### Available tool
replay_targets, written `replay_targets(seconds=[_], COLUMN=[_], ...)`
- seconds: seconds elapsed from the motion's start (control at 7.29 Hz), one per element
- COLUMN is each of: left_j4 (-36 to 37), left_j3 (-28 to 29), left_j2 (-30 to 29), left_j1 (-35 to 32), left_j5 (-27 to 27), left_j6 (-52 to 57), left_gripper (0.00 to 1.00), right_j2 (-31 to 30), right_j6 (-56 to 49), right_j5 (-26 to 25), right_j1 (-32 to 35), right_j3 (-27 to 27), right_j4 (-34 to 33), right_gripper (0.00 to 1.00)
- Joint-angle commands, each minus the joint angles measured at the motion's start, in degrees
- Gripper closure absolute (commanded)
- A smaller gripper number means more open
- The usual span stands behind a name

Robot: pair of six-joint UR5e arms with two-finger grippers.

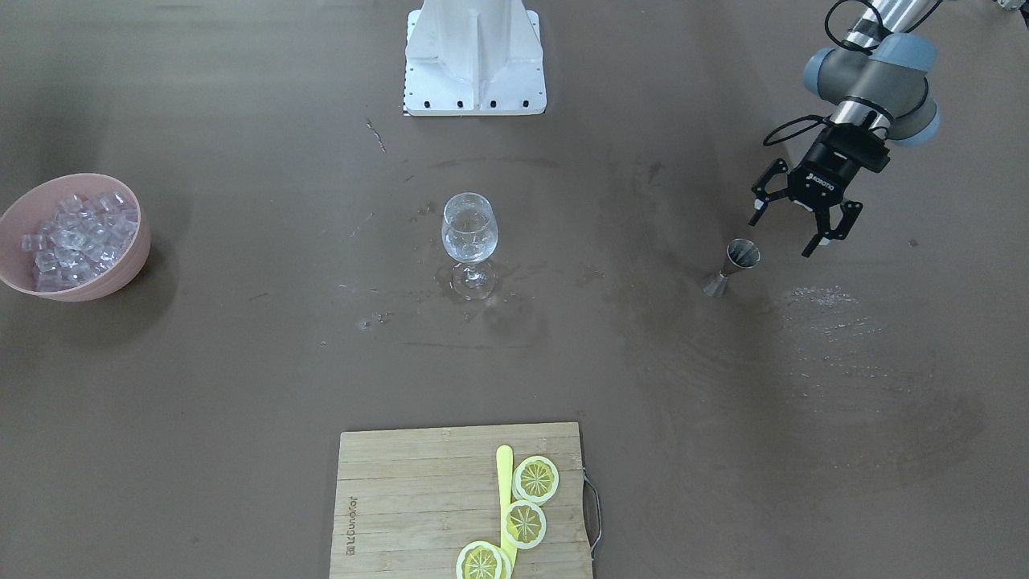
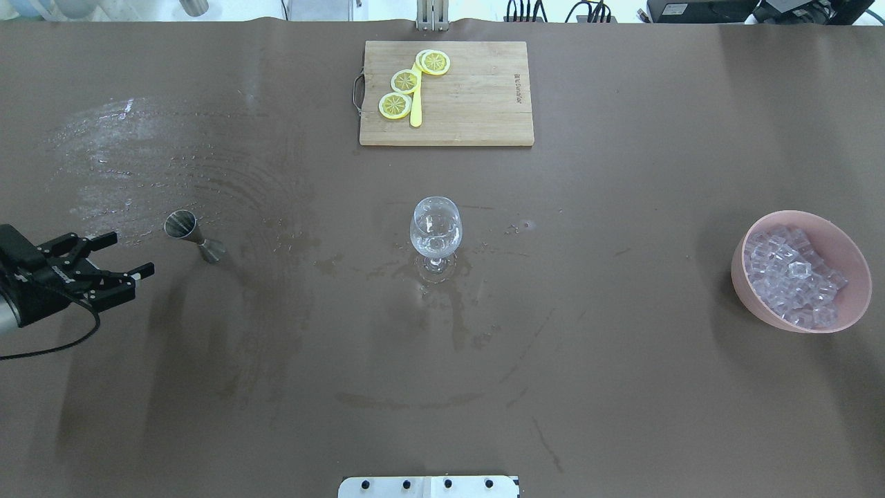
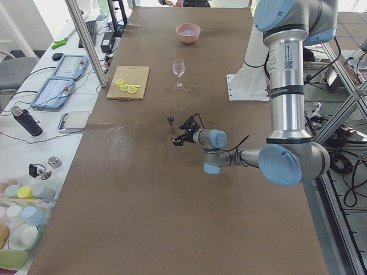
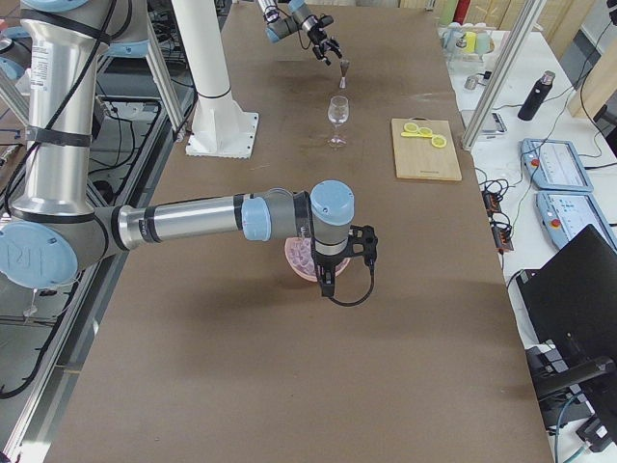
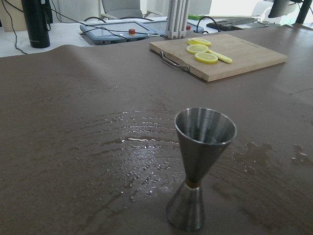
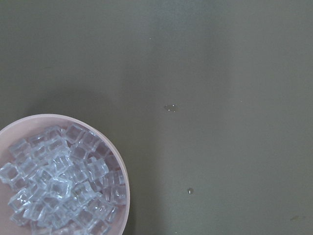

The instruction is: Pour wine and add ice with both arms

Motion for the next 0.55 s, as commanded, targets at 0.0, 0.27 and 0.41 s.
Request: replay_targets(seconds=[0.0,0.27,0.41], left_j4=[5.7,15.3,22.4], left_j3=[0.1,-0.4,-1.6], left_j2=[0.1,-0.7,-1.0], left_j1=[-14.0,-27.9,-29.1], left_j5=[-16.8,-33.1,-33.7], left_j6=[1.3,4.0,7.6], left_gripper=[0.03,0.02,0.02], right_j2=[0.3,0.5,0.5], right_j6=[0.0,0.0,0.0], right_j5=[0.0,0.0,0.0], right_j1=[0.0,0.0,0.0], right_j3=[-0.2,-0.3,-0.2], right_j4=[0.0,0.0,0.0], right_gripper=[0.00,0.00,0.00])
